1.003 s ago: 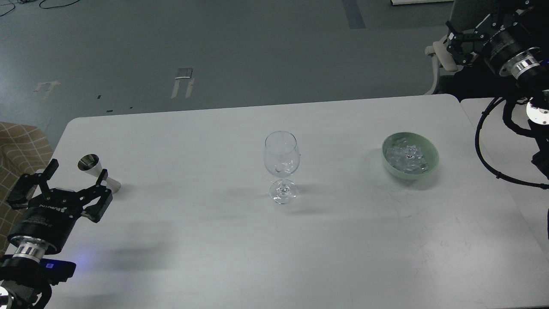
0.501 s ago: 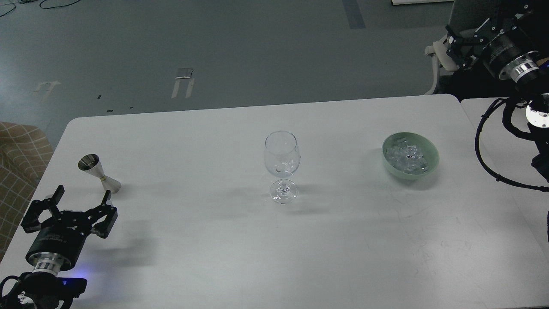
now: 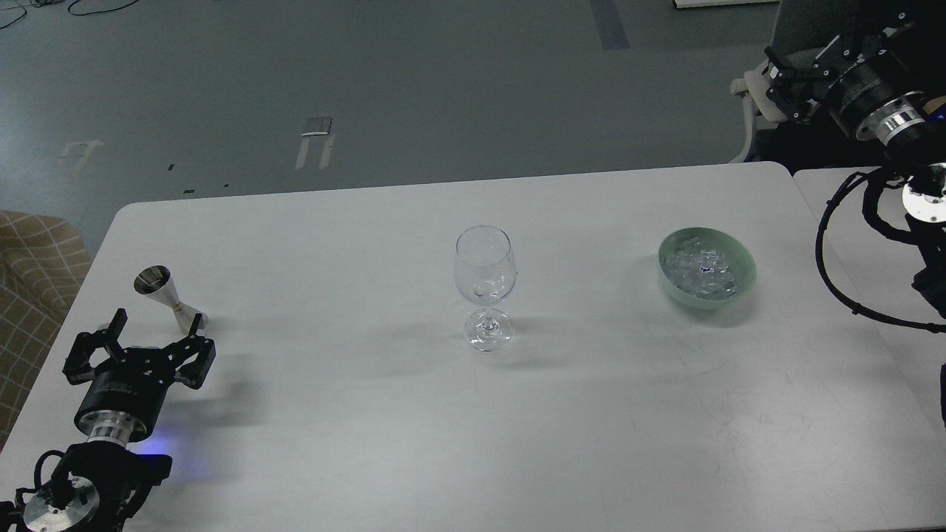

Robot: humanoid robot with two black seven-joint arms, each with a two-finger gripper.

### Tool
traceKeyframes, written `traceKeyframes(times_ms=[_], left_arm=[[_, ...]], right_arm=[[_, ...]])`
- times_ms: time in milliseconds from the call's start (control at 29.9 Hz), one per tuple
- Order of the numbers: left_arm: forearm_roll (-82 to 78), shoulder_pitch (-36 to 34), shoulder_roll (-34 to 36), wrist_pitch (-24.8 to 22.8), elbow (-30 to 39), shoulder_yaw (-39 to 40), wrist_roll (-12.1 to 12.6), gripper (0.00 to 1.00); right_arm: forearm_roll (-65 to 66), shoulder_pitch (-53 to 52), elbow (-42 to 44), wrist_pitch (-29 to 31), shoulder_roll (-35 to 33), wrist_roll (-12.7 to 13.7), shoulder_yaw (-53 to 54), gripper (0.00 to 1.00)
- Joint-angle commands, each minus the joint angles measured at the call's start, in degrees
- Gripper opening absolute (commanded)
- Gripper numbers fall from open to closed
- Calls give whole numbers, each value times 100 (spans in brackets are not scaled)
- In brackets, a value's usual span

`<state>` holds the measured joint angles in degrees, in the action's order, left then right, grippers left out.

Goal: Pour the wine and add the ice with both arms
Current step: 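Lower the left gripper down beside the small metal jigger, then close the left gripper around the metal jigger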

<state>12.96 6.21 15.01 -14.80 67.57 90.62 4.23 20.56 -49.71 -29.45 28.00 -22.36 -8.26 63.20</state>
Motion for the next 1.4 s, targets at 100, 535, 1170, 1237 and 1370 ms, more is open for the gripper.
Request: traceKeyframes(times_ms=[100,535,1170,1237,1370], left_arm=[[5,-269,-50,-14,-376,9,8,98],[5,-858,-86,65,-1141,-105,78,99],[5,-1297,-77,91,-1756,-105,52,98],[5,-1306,-77,65,-1765,-114,61,98],[5,-1315,-59,39,-1774,-114,70,98]], right_arm=[[9,-4,1,0,-5,0,0,100],[9,5,1,0,-40,0,-9,100],[9,49,1,0,-5,0,0,100],[9,49,1,0,-23,0,-9,100],[9,49,1,0,-5,0,-9,100]])
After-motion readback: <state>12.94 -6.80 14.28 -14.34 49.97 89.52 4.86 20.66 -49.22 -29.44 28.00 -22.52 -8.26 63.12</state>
